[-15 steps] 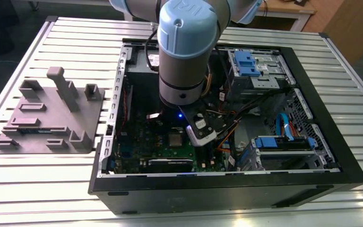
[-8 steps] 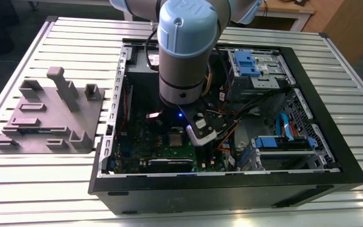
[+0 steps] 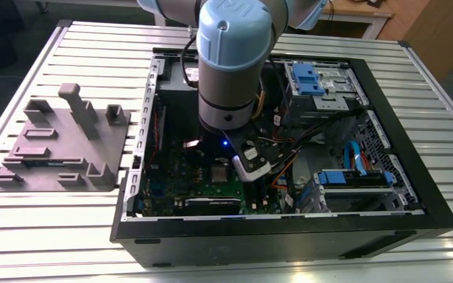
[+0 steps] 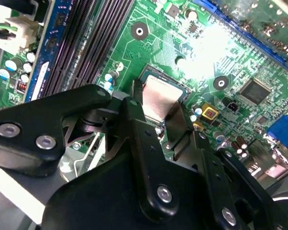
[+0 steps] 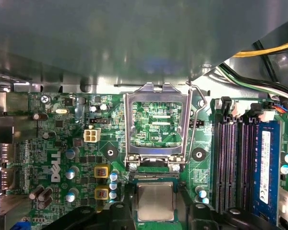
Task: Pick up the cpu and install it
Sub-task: 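Place the cpu into insertion slot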
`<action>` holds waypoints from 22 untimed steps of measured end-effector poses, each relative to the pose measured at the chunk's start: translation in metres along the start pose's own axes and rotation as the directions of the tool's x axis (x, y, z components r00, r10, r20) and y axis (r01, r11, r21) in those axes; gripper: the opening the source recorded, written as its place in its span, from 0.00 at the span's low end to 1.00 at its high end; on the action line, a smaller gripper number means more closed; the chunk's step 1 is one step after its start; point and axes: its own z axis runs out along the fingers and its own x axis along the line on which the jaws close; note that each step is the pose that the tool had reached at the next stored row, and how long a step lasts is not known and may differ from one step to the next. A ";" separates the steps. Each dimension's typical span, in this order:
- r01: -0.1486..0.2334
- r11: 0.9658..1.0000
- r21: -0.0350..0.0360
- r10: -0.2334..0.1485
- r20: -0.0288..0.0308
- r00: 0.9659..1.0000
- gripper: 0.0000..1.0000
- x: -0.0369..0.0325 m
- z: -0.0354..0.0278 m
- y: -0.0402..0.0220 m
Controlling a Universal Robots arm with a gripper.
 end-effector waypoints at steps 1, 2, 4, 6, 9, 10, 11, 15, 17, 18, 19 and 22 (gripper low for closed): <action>0.000 1.000 0.000 0.000 0.000 1.000 0.44 0.0000 0.0000 0.0000; 0.000 1.000 0.000 0.000 0.000 1.000 0.44 0.0000 0.0000 0.0000; 0.000 1.000 -0.001 0.000 0.000 1.000 0.44 0.0000 -0.0010 0.0001; -0.002 1.000 -0.001 0.002 0.000 1.000 0.44 0.0001 -0.0025 0.0001; -0.007 1.000 -0.001 0.007 0.000 1.000 0.44 0.0000 -0.0027 0.0001; -0.009 1.000 -0.001 0.009 0.000 1.000 0.44 0.0000 -0.0027 0.0001; -0.012 1.000 -0.001 0.012 0.000 1.000 0.44 0.0000 -0.0027 0.0001; -0.023 1.000 -0.001 0.023 0.000 1.000 0.44 0.0000 -0.0024 0.0001; -0.023 1.000 -0.002 0.023 0.000 1.000 0.44 0.0002 -0.0021 0.0001; -0.023 1.000 -0.002 0.023 0.000 1.000 0.44 0.0003 -0.0020 0.0001; -0.023 1.000 -0.002 0.023 0.000 1.000 0.44 0.0004 -0.0020 0.0001; -0.024 1.000 -0.002 0.024 0.000 1.000 0.44 0.0004 -0.0018 0.0001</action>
